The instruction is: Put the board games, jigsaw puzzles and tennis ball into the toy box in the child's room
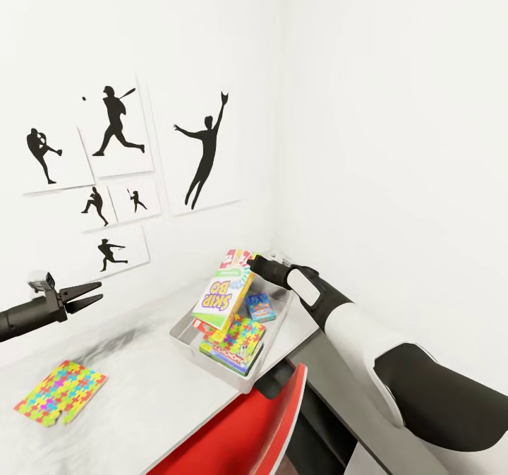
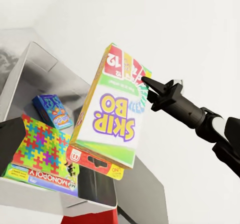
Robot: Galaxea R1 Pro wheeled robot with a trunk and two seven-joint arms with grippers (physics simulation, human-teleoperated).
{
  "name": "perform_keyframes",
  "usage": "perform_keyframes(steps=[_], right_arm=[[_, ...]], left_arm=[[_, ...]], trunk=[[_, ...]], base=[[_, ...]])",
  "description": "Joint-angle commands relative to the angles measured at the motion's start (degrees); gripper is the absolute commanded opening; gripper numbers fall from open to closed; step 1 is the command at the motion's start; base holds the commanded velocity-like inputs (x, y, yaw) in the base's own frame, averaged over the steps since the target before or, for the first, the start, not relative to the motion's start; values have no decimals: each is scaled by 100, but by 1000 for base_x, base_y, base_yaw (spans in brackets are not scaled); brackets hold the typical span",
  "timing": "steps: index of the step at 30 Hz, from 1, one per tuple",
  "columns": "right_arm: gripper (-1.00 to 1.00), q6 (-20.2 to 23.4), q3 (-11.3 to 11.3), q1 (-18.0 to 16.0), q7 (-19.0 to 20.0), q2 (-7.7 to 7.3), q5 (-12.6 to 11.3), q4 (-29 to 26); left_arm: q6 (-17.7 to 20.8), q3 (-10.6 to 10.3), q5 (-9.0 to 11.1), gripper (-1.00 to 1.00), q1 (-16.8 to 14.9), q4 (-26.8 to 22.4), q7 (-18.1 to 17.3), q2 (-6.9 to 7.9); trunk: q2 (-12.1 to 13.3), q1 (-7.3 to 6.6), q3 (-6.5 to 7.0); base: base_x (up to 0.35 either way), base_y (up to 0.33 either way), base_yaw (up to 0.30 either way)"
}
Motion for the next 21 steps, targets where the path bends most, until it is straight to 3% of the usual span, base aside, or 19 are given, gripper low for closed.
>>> perform_keyframes(steps=[1,21], right_arm=[[-100,17,12,-8,-8,0,-9,4],[-100,18,25,-8,-29,0,-15,-1]], left_arm=[[60,2,1,100,-5,0,-20,1],[60,2,1,100,-5,0,-20,1]], trunk=[[-14,4,-14],[-14,4,-14]], base=[[1,0,0],[0,0,0]])
